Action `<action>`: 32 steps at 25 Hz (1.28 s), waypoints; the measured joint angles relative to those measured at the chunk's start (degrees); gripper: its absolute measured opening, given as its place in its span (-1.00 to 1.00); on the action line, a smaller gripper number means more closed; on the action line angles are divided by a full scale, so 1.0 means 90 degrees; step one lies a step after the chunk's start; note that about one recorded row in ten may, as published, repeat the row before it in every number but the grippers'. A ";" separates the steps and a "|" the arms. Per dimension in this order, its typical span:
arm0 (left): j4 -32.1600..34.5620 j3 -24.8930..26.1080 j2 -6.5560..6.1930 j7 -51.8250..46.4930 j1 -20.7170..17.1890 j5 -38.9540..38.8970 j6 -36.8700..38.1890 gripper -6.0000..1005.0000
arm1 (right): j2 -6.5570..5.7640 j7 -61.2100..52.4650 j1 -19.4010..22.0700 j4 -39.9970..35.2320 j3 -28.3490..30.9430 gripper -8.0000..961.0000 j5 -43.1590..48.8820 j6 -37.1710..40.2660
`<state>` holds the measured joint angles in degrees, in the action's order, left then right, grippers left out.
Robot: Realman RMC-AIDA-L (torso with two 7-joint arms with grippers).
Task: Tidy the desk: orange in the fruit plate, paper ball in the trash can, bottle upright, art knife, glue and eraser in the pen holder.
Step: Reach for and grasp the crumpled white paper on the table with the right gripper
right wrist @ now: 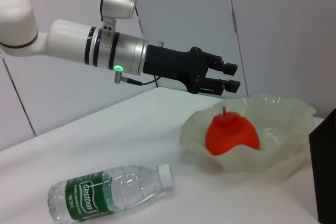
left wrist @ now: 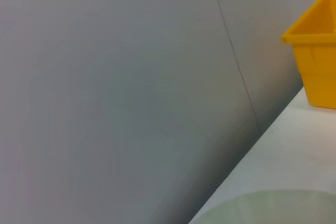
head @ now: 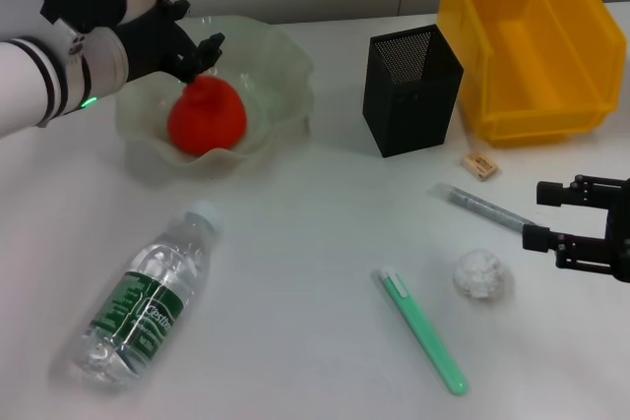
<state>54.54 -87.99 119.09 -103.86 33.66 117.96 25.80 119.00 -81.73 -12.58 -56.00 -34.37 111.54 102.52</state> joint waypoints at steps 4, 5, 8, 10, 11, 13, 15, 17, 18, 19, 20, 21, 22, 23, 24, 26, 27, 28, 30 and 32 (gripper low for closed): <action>0.0453 -0.0012 -0.0004 -0.0044 -0.0321 -0.0087 0.0043 0.02 | 0.0000 -0.0023 0.0016 -0.0018 0.0001 0.38 0.0010 0.0031; 0.0755 -0.0051 -0.0006 -0.0087 -0.0483 -0.0107 0.0101 0.03 | 0.0001 -0.0072 0.0021 -0.0052 -0.0001 0.38 0.0016 0.0034; 0.1732 -0.0213 -0.0048 -0.0364 -0.0946 -0.0109 0.0571 0.07 | 0.0007 -0.0462 0.0041 -0.0339 0.0003 0.38 0.0070 0.0036; 0.2286 -0.0189 -0.0063 -0.0548 -0.1131 -0.0068 0.1258 0.10 | 0.0020 -0.0852 0.0046 -0.0665 0.0004 0.38 0.0090 0.0042; 0.2568 -0.0149 -0.0068 -0.0636 -0.1205 -0.0052 0.1841 0.11 | 0.0028 -0.1123 0.0043 -0.0892 -0.0001 0.38 0.0091 0.0052; 0.2805 -0.0110 -0.0072 -0.0690 -0.1262 -0.0055 0.2395 0.12 | 0.0035 -0.1795 0.0015 -0.1417 -0.0064 0.38 0.0135 0.0126; 0.3037 -0.0079 -0.0067 -0.0708 -0.1370 -0.0102 0.2991 0.11 | 0.0036 -0.2525 -0.0058 -0.2025 -0.0203 0.38 0.0387 0.0165; 0.3175 -0.0075 -0.0057 -0.0717 -0.1474 -0.0209 0.3406 0.11 | 0.0020 -0.3250 -0.0224 -0.2620 -0.0305 0.38 0.0857 0.0207; 0.3217 -0.0070 -0.0056 -0.0731 -0.1515 -0.0292 0.3616 0.10 | 0.0011 -0.3614 -0.0334 -0.2864 -0.0316 0.38 0.1142 0.0284; 0.3235 -0.0043 -0.0060 -0.0746 -0.1535 -0.0407 0.3813 0.09 | -0.0001 -0.3908 -0.0457 -0.3076 -0.0321 0.38 0.1373 0.0353; 0.3235 -0.0043 -0.0060 -0.0746 -0.1535 -0.0407 0.3813 0.08 | -0.0003 -0.4192 -0.0592 -0.3282 -0.0322 0.38 0.1601 0.0507; 0.3232 0.0077 -0.0069 -0.0755 -0.1549 -0.0638 0.4193 0.07 | -0.0004 -0.4491 -0.0737 -0.3466 -0.0325 0.38 0.1799 0.0644; 0.3221 0.0159 -0.0069 -0.0753 -0.1552 -0.0772 0.4371 0.05 | -0.0003 -0.4788 -0.0879 -0.3635 -0.0341 0.38 0.1976 0.0769; 0.3203 0.0327 -0.0069 -0.0735 -0.1559 -0.0973 0.4637 0.04 | -0.0003 -0.5075 -0.1000 -0.3752 -0.0405 0.38 0.2119 0.0844; 0.3202 0.0355 -0.0070 -0.0731 -0.1562 -0.1010 0.4687 0.04 | -0.0008 -0.5689 -0.1214 -0.3972 -0.0629 0.38 0.2448 0.0946; 0.3198 0.0443 -0.0072 -0.0719 -0.1573 -0.1100 0.4821 0.03 | -0.0015 -0.5941 -0.1304 -0.4072 -0.0776 0.38 0.2623 0.0962; 0.3195 0.0490 -0.0076 -0.0711 -0.1586 -0.1131 0.4898 0.02 | -0.0019 -0.6133 -0.1393 -0.4151 -0.0927 0.38 0.2809 0.0974; 0.3188 0.0501 -0.0079 -0.0701 -0.1597 -0.1134 0.4935 0.02 | -0.0019 -0.6260 -0.1466 -0.4186 -0.1049 0.37 0.2963 0.0975; 0.3188 0.0501 -0.0079 -0.0701 -0.1597 -0.1134 0.4935 0.01 | -0.0022 -0.6487 -0.1654 -0.4135 -0.1310 0.37 0.3295 0.0968; 0.3188 0.0501 -0.0079 -0.0701 -0.1597 -0.1134 0.4935 0.00 | -0.0028 -0.6640 -0.1863 -0.3869 -0.1497 0.37 0.3551 0.0953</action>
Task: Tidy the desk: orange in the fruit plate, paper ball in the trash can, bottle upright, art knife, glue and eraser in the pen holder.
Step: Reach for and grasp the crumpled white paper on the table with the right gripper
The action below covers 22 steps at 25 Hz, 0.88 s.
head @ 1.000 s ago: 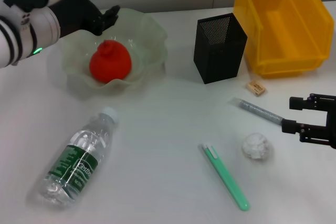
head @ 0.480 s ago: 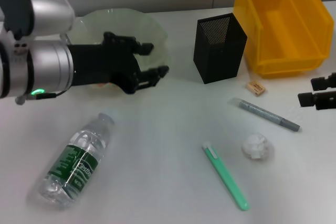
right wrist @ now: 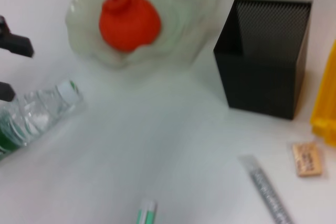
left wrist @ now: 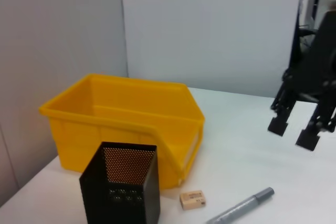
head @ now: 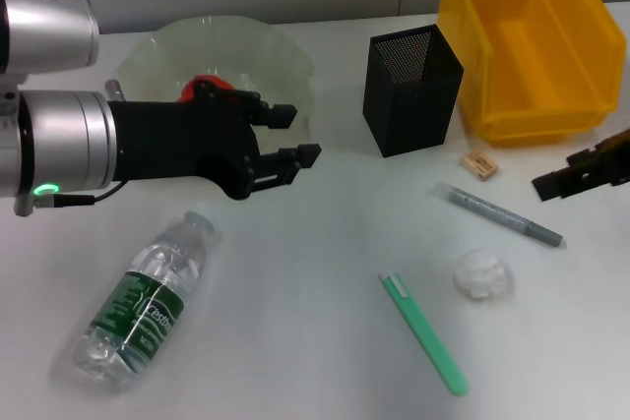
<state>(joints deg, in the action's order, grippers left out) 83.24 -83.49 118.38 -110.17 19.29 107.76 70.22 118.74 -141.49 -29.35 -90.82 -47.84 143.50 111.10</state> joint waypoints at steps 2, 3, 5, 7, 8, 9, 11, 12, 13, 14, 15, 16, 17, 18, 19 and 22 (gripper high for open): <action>-0.0015 -0.0001 -0.0002 0.0047 -0.0008 -0.0001 0.0048 -0.03 | 0.0015 -0.0115 -0.0277 0.0462 -0.0161 0.37 0.0286 -0.0034; -0.0015 -0.0001 -0.0002 0.0047 -0.0008 -0.0001 0.0048 -0.05 | 0.0015 -0.0115 -0.0277 0.0462 -0.0161 0.37 0.0286 -0.0034; -0.0071 -0.0044 0.0007 0.0160 -0.0010 -0.0017 0.0139 -0.08 | 0.0028 -0.0175 -0.0413 0.0714 -0.0338 0.37 0.0526 -0.0126; -0.0091 -0.0045 0.0010 0.0161 0.0000 -0.0022 0.0143 -0.08 | 0.0031 -0.0282 -0.0552 0.1005 -0.0694 0.37 0.0784 -0.0276; -0.0127 -0.0048 0.0017 0.0162 0.0010 -0.0030 0.0148 -0.09 | 0.0031 -0.0282 -0.0552 0.1005 -0.0694 0.37 0.0784 -0.0276; -0.0152 -0.0046 0.0017 0.0163 0.0016 -0.0032 0.0151 -0.09 | 0.0030 -0.0312 -0.0592 0.1104 -0.0801 0.37 0.0850 -0.0319; -0.0185 -0.0037 0.0019 0.0164 0.0024 -0.0032 0.0154 -0.09 | 0.0028 -0.0314 -0.0672 0.1266 -0.0963 0.37 0.0978 -0.0398; -0.0194 -0.0023 0.0020 0.0164 0.0024 -0.0034 0.0155 -0.10 | 0.0032 -0.0286 -0.0722 0.1398 -0.1134 0.37 0.1045 -0.0474; -0.0197 -0.0008 0.0021 0.0165 0.0020 -0.0035 0.0155 -0.10 | 0.0034 -0.0273 -0.0737 0.1453 -0.1219 0.37 0.1050 -0.0510; -0.0197 0.0000 0.0021 0.0166 0.0015 -0.0036 0.0149 -0.10 | 0.0036 -0.0269 -0.0744 0.1498 -0.1292 0.37 0.1049 -0.0554; -0.0197 0.0000 0.0021 0.0166 0.0015 -0.0036 0.0149 -0.10 | 0.0038 -0.0267 -0.0749 0.1548 -0.1371 0.37 0.1049 -0.0624; -0.0197 0.0000 0.0021 0.0167 0.0009 -0.0038 0.0136 -0.10 | 0.0038 -0.0267 -0.0749 0.1548 -0.1371 0.37 0.1049 -0.0624; -0.0197 0.0000 0.0021 0.0168 0.0000 -0.0039 0.0120 -0.10 | 0.0041 -0.0269 -0.0753 0.1598 -0.1443 0.37 0.1047 -0.0688; -0.0197 0.0000 0.0021 0.0168 0.0000 -0.0039 0.0120 -0.10 | 0.0043 -0.0269 -0.0764 0.1679 -0.1494 0.37 0.1040 -0.0755; -0.0197 -0.0001 0.0021 0.0170 -0.0003 -0.0039 0.0116 -0.10 | 0.0046 -0.0271 -0.0776 0.1758 -0.1526 0.37 0.1033 -0.0805; -0.0210 -0.0001 0.0021 0.0192 -0.0012 -0.0041 0.0110 -0.10 | 0.0050 -0.0304 -0.0880 0.2169 -0.1570 0.37 0.1024 -0.0972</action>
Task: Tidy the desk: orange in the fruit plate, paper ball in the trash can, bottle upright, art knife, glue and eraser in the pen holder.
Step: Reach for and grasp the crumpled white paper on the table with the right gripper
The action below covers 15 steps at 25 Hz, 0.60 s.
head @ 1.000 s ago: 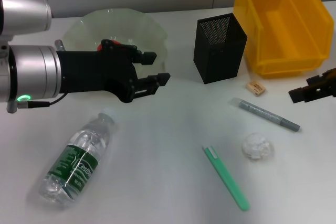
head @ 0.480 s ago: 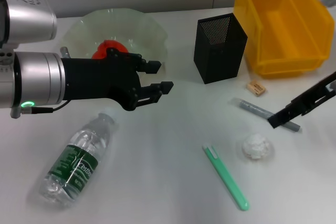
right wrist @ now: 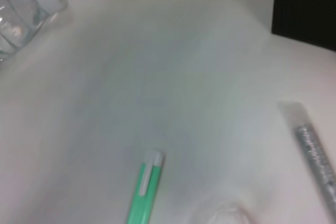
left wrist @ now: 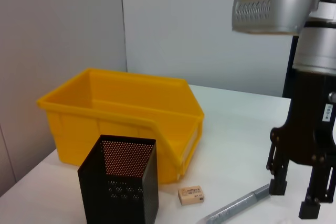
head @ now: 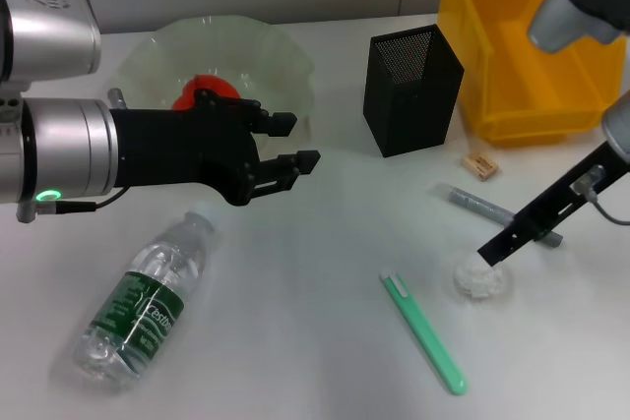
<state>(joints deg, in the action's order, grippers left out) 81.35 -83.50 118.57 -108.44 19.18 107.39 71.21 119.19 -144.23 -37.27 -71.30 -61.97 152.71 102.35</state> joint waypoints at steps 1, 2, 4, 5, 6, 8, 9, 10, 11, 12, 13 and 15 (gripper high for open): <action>0.0000 0.0000 0.0000 0.0000 0.0000 0.0000 0.0000 -0.10 | 0.0000 0.0000 0.0000 0.0000 0.0000 0.37 0.0000 0.0000; -0.0017 0.0000 0.0000 0.0017 -0.0004 0.0000 0.0004 -0.10 | 0.0000 0.0000 -0.0021 0.0092 -0.0019 0.37 -0.0002 -0.0038; -0.0039 0.0000 0.0000 0.0044 -0.0008 0.0000 0.0006 -0.10 | 0.0000 -0.0007 -0.0046 0.0218 -0.0086 0.37 -0.0008 -0.0108; -0.0082 0.0000 0.0000 0.0057 -0.0008 0.0000 -0.0001 -0.10 | 0.0002 -0.0019 -0.0050 0.0259 -0.0137 0.37 -0.0011 -0.0148; -0.0101 0.0000 0.0000 0.0058 -0.0006 0.0000 -0.0007 -0.10 | 0.0007 -0.0040 -0.0052 0.0294 -0.0200 0.37 -0.0013 -0.0191; -0.0140 0.0003 0.0000 0.0065 0.0006 0.0000 -0.0019 -0.10 | 0.0009 -0.0069 -0.0058 0.0317 -0.0227 0.37 -0.0015 -0.0201; -0.0145 0.0005 0.0000 0.0070 0.0008 0.0000 -0.0027 -0.10 | 0.0009 -0.0094 -0.0069 0.0331 -0.0242 0.37 -0.0004 -0.0205; -0.0145 0.0006 0.0000 0.0081 0.0003 0.0000 -0.0035 -0.10 | 0.0009 -0.0094 -0.0069 0.0331 -0.0242 0.37 -0.0004 -0.0205; -0.0145 0.0007 0.0000 0.0095 -0.0004 0.0000 -0.0042 -0.10 | 0.0009 -0.0100 -0.0073 0.0339 -0.0243 0.37 0.0011 -0.0207; -0.0145 0.0007 0.0000 0.0095 -0.0004 0.0000 -0.0042 -0.10 | 0.0009 -0.0101 -0.0079 0.0350 -0.0244 0.37 0.0023 -0.0209; -0.0145 0.0008 0.0000 0.0109 -0.0011 0.0000 -0.0046 -0.10 | 0.0009 -0.0101 -0.0088 0.0372 -0.0252 0.37 0.0030 -0.0213; -0.0145 0.0010 0.0000 0.0132 -0.0021 0.0001 -0.0057 -0.10 | 0.0005 -0.0102 -0.0111 0.0443 -0.0278 0.37 0.0037 -0.0243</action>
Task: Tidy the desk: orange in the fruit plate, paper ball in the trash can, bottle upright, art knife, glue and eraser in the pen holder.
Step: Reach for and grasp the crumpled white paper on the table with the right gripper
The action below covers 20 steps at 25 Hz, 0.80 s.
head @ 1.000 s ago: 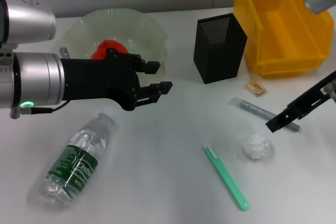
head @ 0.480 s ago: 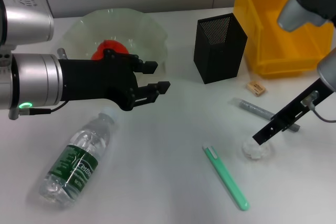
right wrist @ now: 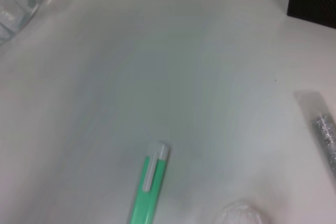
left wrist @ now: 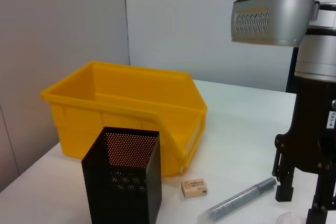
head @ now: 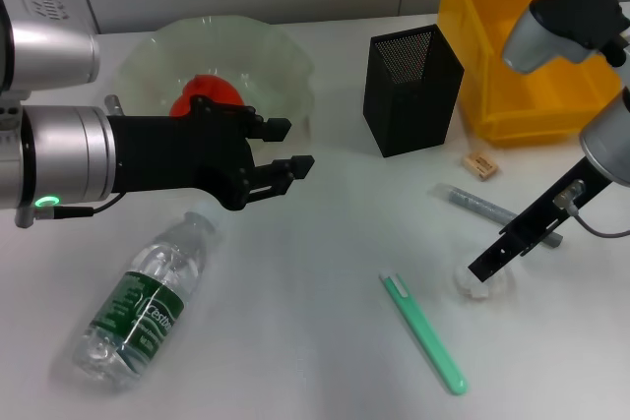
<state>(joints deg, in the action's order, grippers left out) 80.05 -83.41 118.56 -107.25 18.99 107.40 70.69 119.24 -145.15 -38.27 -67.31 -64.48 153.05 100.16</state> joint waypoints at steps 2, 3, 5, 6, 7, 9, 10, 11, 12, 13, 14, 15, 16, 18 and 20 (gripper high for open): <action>0.0000 0.0000 0.0004 0.0001 -0.0008 0.0000 -0.0003 -0.10 | -0.0005 -0.0008 -0.0029 0.0159 -0.0072 0.37 0.0044 -0.0086; 0.0000 0.0000 0.0010 0.0002 -0.0014 0.0000 -0.0004 -0.10 | -0.0007 -0.0011 -0.0049 0.0269 -0.0135 0.37 0.0089 -0.0156; 0.0001 0.0000 0.0010 0.0003 -0.0014 0.0000 -0.0004 -0.10 | -0.0007 -0.0011 -0.0058 0.0316 -0.0157 0.37 0.0101 -0.0193; 0.0001 0.0000 0.0010 0.0003 -0.0014 0.0000 -0.0004 -0.10 | -0.0007 -0.0011 -0.0070 0.0385 -0.0177 0.37 0.0106 -0.0225; 0.0002 0.0000 0.0010 0.0003 -0.0015 0.0000 -0.0004 -0.10 | -0.0007 -0.0011 -0.0079 0.0438 -0.0191 0.37 0.0107 -0.0249; 0.0003 0.0000 0.0010 0.0003 -0.0023 0.0000 -0.0004 -0.10 | -0.0007 -0.0011 -0.0094 0.0499 -0.0196 0.37 0.0109 -0.0293; 0.0003 0.0000 0.0010 0.0003 -0.0023 0.0000 -0.0004 -0.10 | -0.0007 -0.0011 -0.0094 0.0499 -0.0196 0.37 0.0109 -0.0293; 0.0003 0.0000 0.0010 0.0003 -0.0030 0.0000 -0.0004 -0.10 | -0.0007 -0.0011 -0.0096 0.0509 -0.0196 0.37 0.0110 -0.0310; 0.0003 0.0000 0.0010 0.0003 -0.0046 0.0000 -0.0004 -0.10 | -0.0007 -0.0011 -0.0095 0.0510 -0.0198 0.37 0.0112 -0.0330; 0.0003 0.0000 0.0010 0.0003 -0.0046 0.0000 -0.0004 -0.10 | -0.0007 -0.0001 -0.0092 0.0511 -0.0199 0.37 0.0112 -0.0335; 0.0003 0.0000 0.0010 0.0003 -0.0060 -0.0012 -0.0004 -0.10 | -0.0007 0.0018 -0.0084 0.0511 -0.0199 0.37 0.0110 -0.0340; 0.0003 0.0000 0.0010 0.0003 -0.0066 -0.0028 -0.0004 -0.10 | -0.0007 0.0018 -0.0084 0.0511 -0.0199 0.37 0.0110 -0.0340; 0.0003 0.0000 0.0010 0.0003 -0.0070 -0.0042 -0.0004 -0.10 | -0.0007 0.0033 -0.0076 0.0507 -0.0199 0.37 0.0106 -0.0343; 0.0003 0.0000 0.0010 0.0003 -0.0079 -0.0071 -0.0004 -0.10 | -0.0007 0.0047 -0.0058 0.0493 -0.0204 0.23 0.0100 -0.0375; 0.0003 -0.0001 0.0010 0.0003 -0.0084 -0.0076 -0.0004 -0.09 | -0.0004 0.0050 -0.0047 0.0482 -0.0208 0.08 0.0099 -0.0405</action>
<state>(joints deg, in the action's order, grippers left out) 80.07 -83.41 118.66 -107.22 18.23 106.72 70.66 119.20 -144.70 -38.69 -62.97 -66.35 153.94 96.51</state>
